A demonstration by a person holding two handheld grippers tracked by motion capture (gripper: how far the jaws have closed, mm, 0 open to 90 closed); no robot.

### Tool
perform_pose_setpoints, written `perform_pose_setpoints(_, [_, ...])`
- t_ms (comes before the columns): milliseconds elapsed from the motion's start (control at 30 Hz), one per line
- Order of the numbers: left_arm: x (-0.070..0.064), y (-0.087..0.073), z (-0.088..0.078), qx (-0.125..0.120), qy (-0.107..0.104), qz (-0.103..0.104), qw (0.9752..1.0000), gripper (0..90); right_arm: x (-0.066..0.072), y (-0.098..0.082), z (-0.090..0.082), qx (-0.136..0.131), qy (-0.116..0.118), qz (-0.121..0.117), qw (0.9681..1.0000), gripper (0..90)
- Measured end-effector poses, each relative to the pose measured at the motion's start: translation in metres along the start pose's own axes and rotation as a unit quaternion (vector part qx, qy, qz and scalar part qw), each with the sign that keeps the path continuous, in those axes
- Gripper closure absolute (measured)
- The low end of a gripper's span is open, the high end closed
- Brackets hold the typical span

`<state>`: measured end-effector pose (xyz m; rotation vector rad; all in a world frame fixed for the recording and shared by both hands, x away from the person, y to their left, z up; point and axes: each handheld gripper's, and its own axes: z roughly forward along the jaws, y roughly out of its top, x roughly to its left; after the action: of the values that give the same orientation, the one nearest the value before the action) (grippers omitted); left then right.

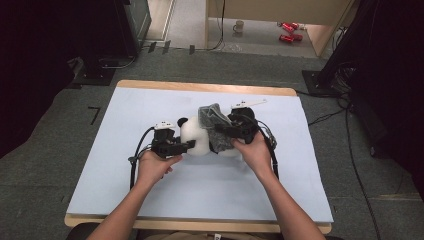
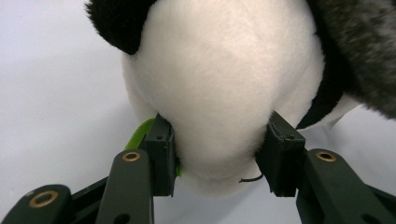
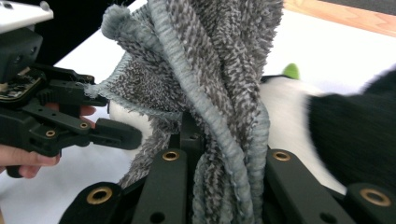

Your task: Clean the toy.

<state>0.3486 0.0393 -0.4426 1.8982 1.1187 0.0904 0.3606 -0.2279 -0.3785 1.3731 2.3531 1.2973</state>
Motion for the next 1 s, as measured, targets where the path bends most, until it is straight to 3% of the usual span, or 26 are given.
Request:
perform_pose_setpoints(233, [0.005,0.004,0.001,0.004,-0.002,-0.007,1.0000,53.9,-0.026,0.000,-0.025,-0.021,-0.021,0.035,0.9989,78.1])
perform_pose_setpoints(467, [0.007,0.006,0.003,0.006,-0.003,-0.006,1.0000,53.9,-0.046,-0.007,-0.037,-0.032,-0.027,0.064,0.9971,78.0])
perform_pose_setpoints(633, [0.010,0.005,0.003,0.004,-0.004,-0.013,0.9999,53.9,-0.062,-0.012,-0.047,-0.030,-0.060,0.085,0.9941,78.1])
perform_pose_setpoints(733, [0.011,0.005,0.003,0.004,-0.003,-0.011,0.9999,53.9,-0.072,-0.019,-0.046,-0.036,-0.020,0.121,0.9919,78.1])
perform_pose_setpoints(833, [0.012,0.005,0.003,0.000,-0.001,-0.016,0.9999,54.0,-0.069,-0.015,-0.051,-0.043,-0.020,0.115,0.9923,78.3])
perform_pose_setpoints(1000, [0.010,0.004,0.002,-0.006,-0.003,-0.016,0.9998,54.0,-0.043,-0.001,-0.061,-0.059,-0.012,0.076,0.9953,78.3])
